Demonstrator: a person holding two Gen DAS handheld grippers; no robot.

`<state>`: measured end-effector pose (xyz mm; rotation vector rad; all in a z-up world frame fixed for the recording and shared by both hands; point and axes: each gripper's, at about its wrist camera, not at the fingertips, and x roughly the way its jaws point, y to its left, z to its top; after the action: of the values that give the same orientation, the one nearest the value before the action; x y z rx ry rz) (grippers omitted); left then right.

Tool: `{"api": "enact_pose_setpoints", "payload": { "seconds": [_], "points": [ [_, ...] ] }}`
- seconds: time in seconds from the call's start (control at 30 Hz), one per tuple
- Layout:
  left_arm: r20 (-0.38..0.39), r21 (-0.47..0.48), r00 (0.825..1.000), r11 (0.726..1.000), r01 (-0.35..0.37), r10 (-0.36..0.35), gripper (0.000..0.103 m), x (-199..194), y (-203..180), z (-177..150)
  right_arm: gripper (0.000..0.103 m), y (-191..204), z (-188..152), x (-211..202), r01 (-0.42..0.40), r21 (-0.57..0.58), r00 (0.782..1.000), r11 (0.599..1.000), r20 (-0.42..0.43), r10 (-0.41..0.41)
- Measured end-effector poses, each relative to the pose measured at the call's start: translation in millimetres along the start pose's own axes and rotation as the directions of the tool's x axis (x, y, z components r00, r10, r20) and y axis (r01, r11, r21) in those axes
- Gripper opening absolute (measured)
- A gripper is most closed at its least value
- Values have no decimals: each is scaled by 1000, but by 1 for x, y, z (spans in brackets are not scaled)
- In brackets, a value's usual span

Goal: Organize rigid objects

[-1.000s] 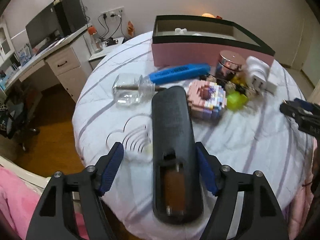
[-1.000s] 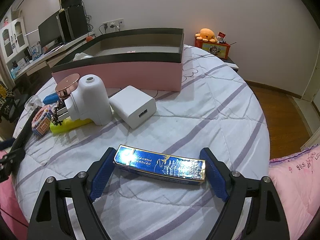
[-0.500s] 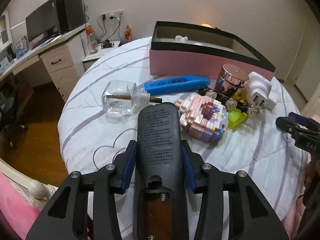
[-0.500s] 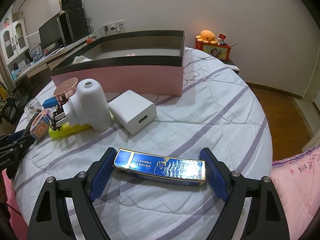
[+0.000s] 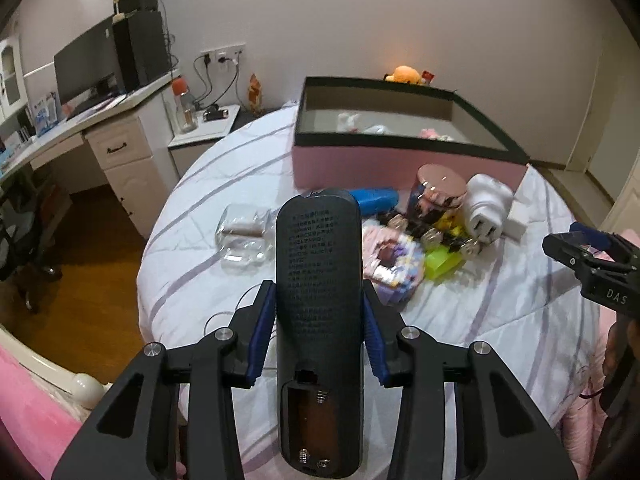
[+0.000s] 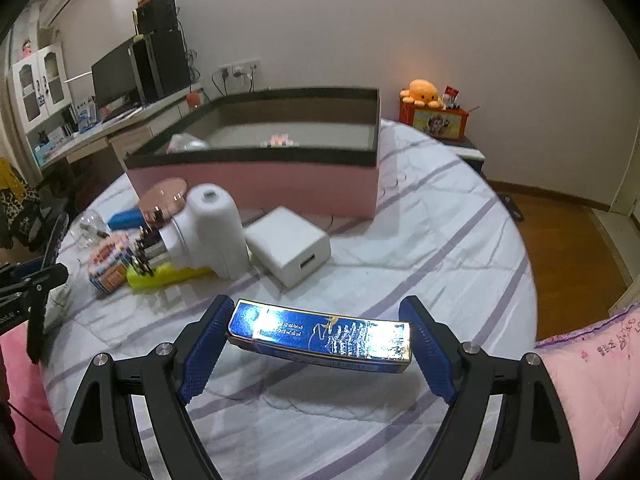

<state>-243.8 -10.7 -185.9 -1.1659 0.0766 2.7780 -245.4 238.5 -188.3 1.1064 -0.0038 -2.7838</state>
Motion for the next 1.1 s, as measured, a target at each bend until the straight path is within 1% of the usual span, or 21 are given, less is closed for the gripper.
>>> {"api": "enact_pose_setpoints", "payload": {
  "seconds": [0.1, 0.13, 0.17, 0.27, 0.37, 0.5, 0.6, 0.63, 0.67, 0.7, 0.73, 0.77, 0.83, 0.87, 0.9, 0.97, 1.03, 1.07, 1.1],
  "points": [
    [22, 2, 1000, 1000, 14, -14, 39, -5, -5, 8, 85, 1, 6, -10, 3, -7, 999, 1000, 34, -3],
    [29, 5, 999, 1000, 20, -20, 30, -7, -6, 10, 85, 2, 8, -13, 4, -8, 999, 1000, 44, -3],
    [38, 3, 999, 1000, 28, -28, 15, -9, -8, 14, 85, 3, 10, -16, 2, -11, 999, 1000, 54, -2],
    [46, 7, 998, 999, 47, -48, 15, -10, -14, 24, 85, 8, 17, -30, 0, -22, 995, 1000, 103, 2],
    [33, 12, 998, 998, 60, -60, 15, -4, -18, 23, 85, 13, 24, -33, 0, -46, 994, 999, 111, 5],
    [1, -25, 997, 997, 76, -76, 16, 6, -12, 10, 85, 12, 20, -24, -6, -46, 997, 999, 76, 9],
    [-21, -48, 998, 997, 65, -66, 16, 12, -4, 3, 85, 8, 12, -16, -5, -37, 999, 999, 46, 7],
    [-27, -48, 998, 997, 60, -61, 20, 14, -3, 2, 85, 7, 10, -13, -9, -32, 999, 999, 36, 10],
    [-38, -49, 998, 998, 49, -51, 27, 16, 0, -1, 85, 7, 9, -12, -9, -30, 999, 999, 34, 10],
    [-34, -55, 999, 998, 40, -42, 31, 15, 1, -2, 85, 6, 9, -12, -9, -30, 999, 999, 33, 10],
    [-32, -56, 999, 998, 39, -41, 42, 15, 2, -3, 85, 6, 9, -11, -11, -28, 999, 1000, 30, 12],
    [-35, -55, 998, 998, 42, -44, 55, 15, 2, -4, 85, 6, 9, -10, -11, -26, 1000, 1000, 28, 12],
    [-30, -51, 999, 998, 41, -42, 61, 12, 1, -7, 85, 6, 10, -10, -14, -27, 999, 1000, 29, 15],
    [-32, -46, 998, 998, 45, -47, 69, 12, -1, -8, 85, 6, 9, -9, -14, -28, 1000, 1000, 26, 15],
    [-38, -45, 998, 998, 42, -43, 72, 13, -1, -9, 85, 7, 9, -7, -16, -28, 1000, 999, 23, 16],
    [-60, -44, 998, 999, 30, -33, 72, 20, -2, -12, 85, 7, 9, -5, -21, -27, 1000, 999, 17, 21],
    [-95, -57, 995, 998, 28, -33, 70, 31, -1, -16, 85, 9, 8, -1, -27, -29, 1000, 999, 7, 28],
    [-101, -60, 994, 998, 30, -36, 68, 34, -1, -17, 85, 10, 7, 0, -29, -31, 1000, 999, 4, 30],
    [-106, -56, 994, 998, 30, -36, 68, 38, -1, -18, 85, 10, 7, 2, -32, -32, 999, 999, 1, 32]
  ]
}}
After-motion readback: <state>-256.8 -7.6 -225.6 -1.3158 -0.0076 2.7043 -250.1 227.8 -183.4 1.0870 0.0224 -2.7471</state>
